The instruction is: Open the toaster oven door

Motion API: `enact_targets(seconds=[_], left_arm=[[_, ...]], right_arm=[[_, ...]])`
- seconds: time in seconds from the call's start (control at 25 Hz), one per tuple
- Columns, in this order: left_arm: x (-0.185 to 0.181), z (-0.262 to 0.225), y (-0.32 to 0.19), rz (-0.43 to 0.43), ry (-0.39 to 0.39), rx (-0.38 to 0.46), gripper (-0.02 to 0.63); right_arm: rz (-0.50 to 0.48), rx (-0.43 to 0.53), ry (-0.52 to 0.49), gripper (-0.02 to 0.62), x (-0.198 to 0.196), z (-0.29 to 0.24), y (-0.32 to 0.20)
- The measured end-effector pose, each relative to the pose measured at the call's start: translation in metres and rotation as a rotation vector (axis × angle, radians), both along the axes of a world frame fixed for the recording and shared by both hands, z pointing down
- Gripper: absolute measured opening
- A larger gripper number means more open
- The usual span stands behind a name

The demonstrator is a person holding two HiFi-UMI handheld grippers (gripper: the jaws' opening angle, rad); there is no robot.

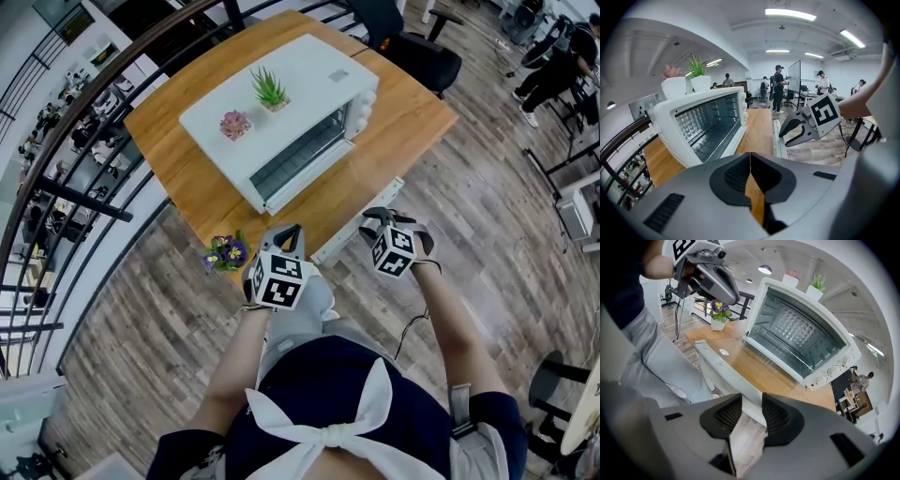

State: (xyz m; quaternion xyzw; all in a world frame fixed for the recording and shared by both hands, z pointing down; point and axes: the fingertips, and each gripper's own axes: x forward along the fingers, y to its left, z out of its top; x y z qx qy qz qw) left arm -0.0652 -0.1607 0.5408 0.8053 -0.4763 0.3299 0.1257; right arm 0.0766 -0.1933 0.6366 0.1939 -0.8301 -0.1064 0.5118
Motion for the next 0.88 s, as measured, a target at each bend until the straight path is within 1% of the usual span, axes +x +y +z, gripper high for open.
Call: enact_targets(seconds=[0.56,0.88], left_arm=[[-0.007,0.003,0.0,-0.026,-0.005,0.001,0.023],[-0.022,0.005,0.0,-0.058,-0.008,0.002,0.023]], right_arm=[[-0.011,-0.022,0.031,0.138,0.004,0.024,0.004],[-0.017,-0.023,0.053,0.14,0.0,0.038,0.008]])
